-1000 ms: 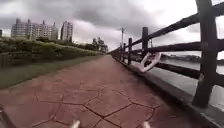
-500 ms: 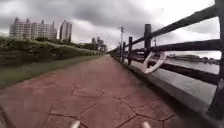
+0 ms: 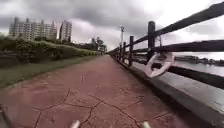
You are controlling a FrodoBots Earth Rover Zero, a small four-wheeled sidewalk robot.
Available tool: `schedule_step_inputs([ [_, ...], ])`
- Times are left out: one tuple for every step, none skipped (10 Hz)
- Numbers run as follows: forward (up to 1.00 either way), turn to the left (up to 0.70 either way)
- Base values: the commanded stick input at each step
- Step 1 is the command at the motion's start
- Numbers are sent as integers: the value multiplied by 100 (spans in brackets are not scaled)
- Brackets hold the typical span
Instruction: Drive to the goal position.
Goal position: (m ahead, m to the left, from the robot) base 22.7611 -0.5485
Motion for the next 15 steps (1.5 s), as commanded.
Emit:
schedule_step_inputs([
  [50, 0],
  [50, 0],
  [50, 0],
  [50, 10],
  [50, 2],
  [50, 16],
  [50, 0],
  [50, 0],
  [50, 0],
  [50, 2],
  [50, 14],
  [50, 0],
  [50, 0],
  [50, 0],
  [50, 0],
])
